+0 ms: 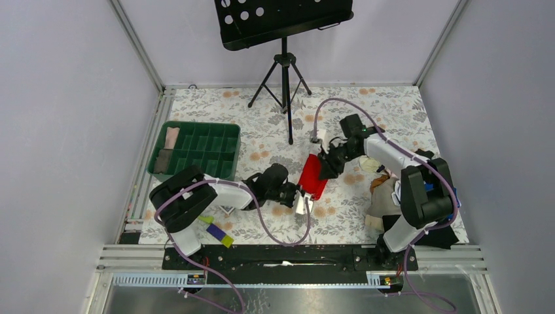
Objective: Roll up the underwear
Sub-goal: Roll the underwear to the center of the board.
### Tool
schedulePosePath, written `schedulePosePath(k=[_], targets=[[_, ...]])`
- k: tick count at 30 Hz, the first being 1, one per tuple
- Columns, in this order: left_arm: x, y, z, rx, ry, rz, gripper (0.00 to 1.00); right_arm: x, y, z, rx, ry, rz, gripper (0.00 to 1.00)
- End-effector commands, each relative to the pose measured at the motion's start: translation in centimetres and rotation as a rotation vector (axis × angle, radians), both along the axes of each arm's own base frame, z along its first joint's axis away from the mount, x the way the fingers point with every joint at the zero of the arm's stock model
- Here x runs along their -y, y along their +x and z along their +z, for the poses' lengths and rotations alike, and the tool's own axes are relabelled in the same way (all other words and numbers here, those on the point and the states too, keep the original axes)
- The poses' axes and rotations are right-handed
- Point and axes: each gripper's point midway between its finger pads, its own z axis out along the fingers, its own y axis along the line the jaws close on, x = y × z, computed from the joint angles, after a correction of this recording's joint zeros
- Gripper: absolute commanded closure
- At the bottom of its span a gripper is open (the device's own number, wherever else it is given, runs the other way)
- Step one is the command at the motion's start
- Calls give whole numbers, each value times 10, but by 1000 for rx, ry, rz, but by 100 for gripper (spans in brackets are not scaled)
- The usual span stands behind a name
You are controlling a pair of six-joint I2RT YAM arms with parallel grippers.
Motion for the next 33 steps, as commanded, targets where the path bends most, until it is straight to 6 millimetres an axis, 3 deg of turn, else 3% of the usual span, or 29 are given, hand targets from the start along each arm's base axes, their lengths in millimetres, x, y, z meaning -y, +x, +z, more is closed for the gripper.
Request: schedulePosePath(k=[1, 8, 13, 20, 23, 25, 28, 33], targets=[[-2, 1, 17, -124, 24, 12, 95, 15, 25, -3, -4, -60, -125, 66], [-4, 4, 21, -151, 84, 8, 96, 19, 47, -40, -9, -135, -166, 75], [-8, -10, 25, -281, 139, 14, 97, 6, 64, -44, -3, -130, -171, 76], [-8, -26, 29, -491, 168, 73, 100, -14, 48, -42, -51, -99, -123, 77], [-9, -28, 29, -591, 187, 86, 100, -13, 42, -27, -61, -90, -128, 77], [-9, -28, 28, -654, 204, 81, 100, -8, 46, -7, -33, -62, -142, 76], [-7, -27, 27, -737, 225, 67, 100, 11, 69, 30, -17, 19, -261, 72], [0, -19, 26, -881, 245, 50, 100, 62, 110, 87, 78, 114, -448, 64]])
